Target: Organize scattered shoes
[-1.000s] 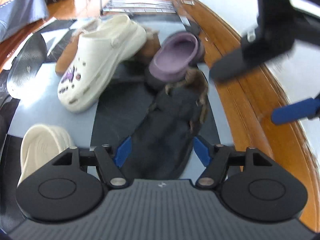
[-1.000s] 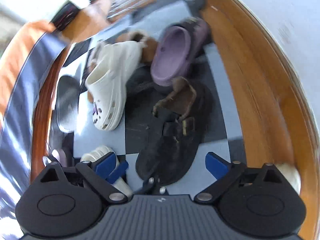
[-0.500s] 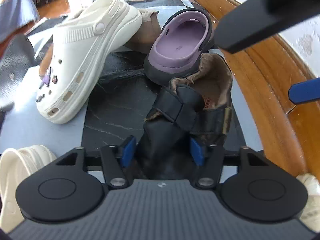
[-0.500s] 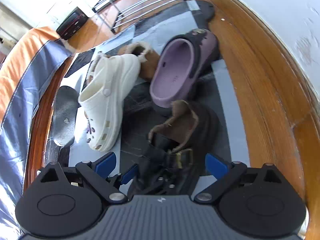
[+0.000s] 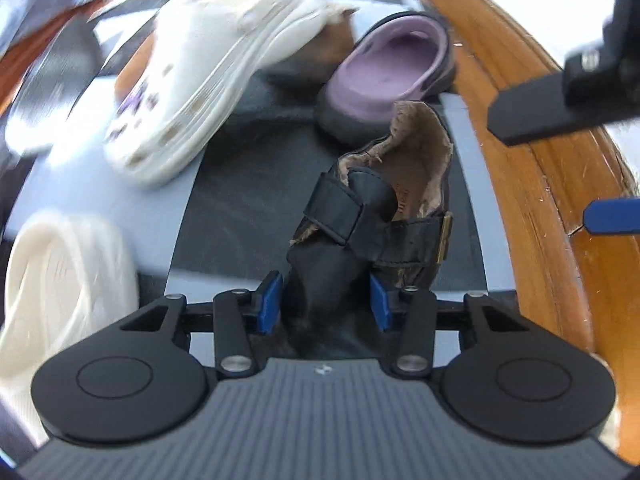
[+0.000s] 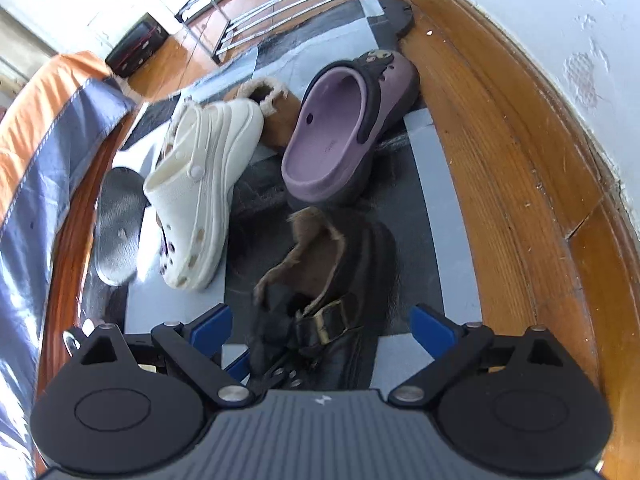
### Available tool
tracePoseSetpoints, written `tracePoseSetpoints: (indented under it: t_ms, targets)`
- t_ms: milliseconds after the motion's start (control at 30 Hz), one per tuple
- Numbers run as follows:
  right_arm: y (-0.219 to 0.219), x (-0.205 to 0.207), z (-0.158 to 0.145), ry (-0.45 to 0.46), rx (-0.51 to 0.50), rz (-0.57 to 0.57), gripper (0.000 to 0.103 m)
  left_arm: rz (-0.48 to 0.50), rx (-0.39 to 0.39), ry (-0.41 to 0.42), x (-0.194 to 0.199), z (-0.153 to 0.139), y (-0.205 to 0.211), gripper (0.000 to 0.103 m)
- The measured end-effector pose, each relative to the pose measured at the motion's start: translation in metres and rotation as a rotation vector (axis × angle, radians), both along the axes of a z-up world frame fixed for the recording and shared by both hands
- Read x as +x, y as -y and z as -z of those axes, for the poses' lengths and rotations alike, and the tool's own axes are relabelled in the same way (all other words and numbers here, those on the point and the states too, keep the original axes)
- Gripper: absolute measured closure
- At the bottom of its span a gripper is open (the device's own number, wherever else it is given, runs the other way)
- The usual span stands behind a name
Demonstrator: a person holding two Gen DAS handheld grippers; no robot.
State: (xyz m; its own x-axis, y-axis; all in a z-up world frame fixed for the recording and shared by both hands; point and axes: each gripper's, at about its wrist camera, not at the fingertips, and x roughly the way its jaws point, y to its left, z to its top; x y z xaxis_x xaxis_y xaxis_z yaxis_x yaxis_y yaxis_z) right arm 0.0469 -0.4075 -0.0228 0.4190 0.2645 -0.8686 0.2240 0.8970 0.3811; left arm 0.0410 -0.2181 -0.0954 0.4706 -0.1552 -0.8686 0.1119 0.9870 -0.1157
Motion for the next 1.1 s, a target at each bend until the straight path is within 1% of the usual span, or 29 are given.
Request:
tracePoseSetpoints:
  t_ms: [67,133,233,333,400,467,567,633,800,933,967,1033,1067,1100]
  targets:
    - [-0.002,-0.005,0.003,-0.004,0.002,-0.001,0.006,-0.015,0.008,0.015,-0.014,0.001,-0.003,0.06]
    - [-0.004,-0.014,0.007,-0.007,0.027,0.022,0.006,-0.033,0.004,0.024,-0.021,0.002,-0.004,0.06]
    - [-0.004,-0.027,0.01,0.008,0.065,0.059,0.006,-0.054,-0.02,0.023,-0.026,0.001,-0.01,0.061]
    - [-0.004,-0.038,0.007,0.042,0.053,0.08,0.006,-0.087,-0.039,0.005,-0.03,0.0,-0.016,0.061]
    - [-0.007,-0.042,0.003,0.061,0.016,0.067,0.006,-0.104,-0.046,-0.007,-0.035,-0.003,-0.017,0.062]
    - [-0.009,-0.045,-0.003,0.08,-0.014,0.061,0.006,-0.12,-0.077,-0.022,-0.039,-0.005,-0.02,0.062]
    - [-0.01,-0.047,-0.012,0.1,-0.014,0.062,0.006,-0.137,-0.13,-0.038,-0.048,-0.011,-0.028,0.065]
    - [-0.012,-0.049,-0.016,0.099,-0.004,0.058,0.006,-0.151,-0.157,-0.046,-0.056,-0.014,-0.032,0.065]
    - [-0.017,-0.057,-0.022,0.077,0.017,0.036,0.006,-0.149,-0.191,-0.053,-0.074,-0.016,-0.03,0.065]
    - [-0.012,-0.063,-0.026,0.066,0.036,0.054,0.006,-0.138,-0.23,-0.059,-0.081,-0.019,-0.026,0.067]
    - [-0.01,-0.064,-0.026,0.063,0.041,0.06,0.006,-0.132,-0.235,-0.06,-0.082,-0.02,-0.024,0.069]
    - [-0.005,-0.065,-0.026,0.042,0.051,0.071,0.006,-0.141,-0.219,-0.052,-0.086,-0.024,-0.025,0.091]
    - [-0.005,-0.065,-0.024,0.029,0.052,0.07,0.006,-0.147,-0.21,-0.048,-0.088,-0.027,-0.025,0.091]
    - [-0.006,-0.066,-0.023,0.02,0.046,0.067,0.005,-0.157,-0.189,-0.057,-0.089,-0.027,-0.026,0.07]
